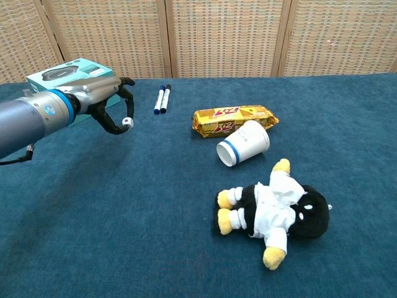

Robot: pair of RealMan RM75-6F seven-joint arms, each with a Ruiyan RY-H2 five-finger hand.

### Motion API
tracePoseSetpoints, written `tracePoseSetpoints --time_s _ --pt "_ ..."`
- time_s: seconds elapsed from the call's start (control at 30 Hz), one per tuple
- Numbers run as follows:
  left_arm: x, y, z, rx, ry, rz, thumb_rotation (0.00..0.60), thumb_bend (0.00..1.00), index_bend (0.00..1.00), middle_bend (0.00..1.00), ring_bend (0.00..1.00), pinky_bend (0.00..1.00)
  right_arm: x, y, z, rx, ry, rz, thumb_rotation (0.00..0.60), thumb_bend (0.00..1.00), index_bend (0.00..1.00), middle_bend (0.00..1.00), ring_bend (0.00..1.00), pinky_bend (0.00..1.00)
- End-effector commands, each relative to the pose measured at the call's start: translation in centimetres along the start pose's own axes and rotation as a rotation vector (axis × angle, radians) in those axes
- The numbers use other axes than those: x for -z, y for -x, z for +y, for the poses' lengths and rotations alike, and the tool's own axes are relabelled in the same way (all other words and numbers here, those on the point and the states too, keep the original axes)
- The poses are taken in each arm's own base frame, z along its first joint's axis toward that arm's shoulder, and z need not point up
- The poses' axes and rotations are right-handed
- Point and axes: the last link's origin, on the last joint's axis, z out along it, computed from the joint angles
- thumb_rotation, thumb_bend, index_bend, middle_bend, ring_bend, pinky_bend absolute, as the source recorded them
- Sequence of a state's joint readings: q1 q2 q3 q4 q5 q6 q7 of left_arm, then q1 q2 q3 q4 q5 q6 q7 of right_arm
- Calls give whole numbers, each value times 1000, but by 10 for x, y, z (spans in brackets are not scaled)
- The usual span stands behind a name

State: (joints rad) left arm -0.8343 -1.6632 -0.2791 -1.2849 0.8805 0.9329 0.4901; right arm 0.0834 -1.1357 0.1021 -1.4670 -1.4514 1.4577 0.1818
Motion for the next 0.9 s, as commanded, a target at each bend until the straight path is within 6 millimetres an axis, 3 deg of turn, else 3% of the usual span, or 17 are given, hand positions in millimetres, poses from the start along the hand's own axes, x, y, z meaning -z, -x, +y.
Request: tracePoseSetpoints --time_s 0.03,0.2,0.37,0.43,0.5,0.6,0.7,0.9 --pt "24 -42 -7 78 44 116 600 382 528 0 0 0 0 0 0 -1 -2 2 600 0 0 0 0 0" --pt "53 -73 -13 158 100 199 600 377 528 0 0 0 2 -1 -2 -1 -7 5 600 0 0 0 0 0" --pt "63 -87 -15 177 122 231 600 367 528 0 0 0 4 -2 -4 -1 -14 9 600 0 0 0 0 0" --pt "65 -89 -14 188 127 231 600 355 473 0 0 0 4 -2 -4 -1 -14 9 600 0 0 0 0 0" --pt "67 -90 -13 198 133 227 600 338 281 0 0 0 4 -2 -3 -2 -14 9 600 0 0 0 0 0" --pt "68 -90 -11 210 138 221 600 330 68 0 0 0 5 -3 -3 -5 -12 10 600 0 0 0 0 0" --pt "69 -92 -10 215 140 224 600 329 5 0 0 0 4 -4 -2 -9 -11 12 600 0 0 0 0 0" --pt "75 -95 -15 222 134 231 600 324 0 0 0 0 5 -4 -2 -10 -12 10 600 0 0 0 0 0"
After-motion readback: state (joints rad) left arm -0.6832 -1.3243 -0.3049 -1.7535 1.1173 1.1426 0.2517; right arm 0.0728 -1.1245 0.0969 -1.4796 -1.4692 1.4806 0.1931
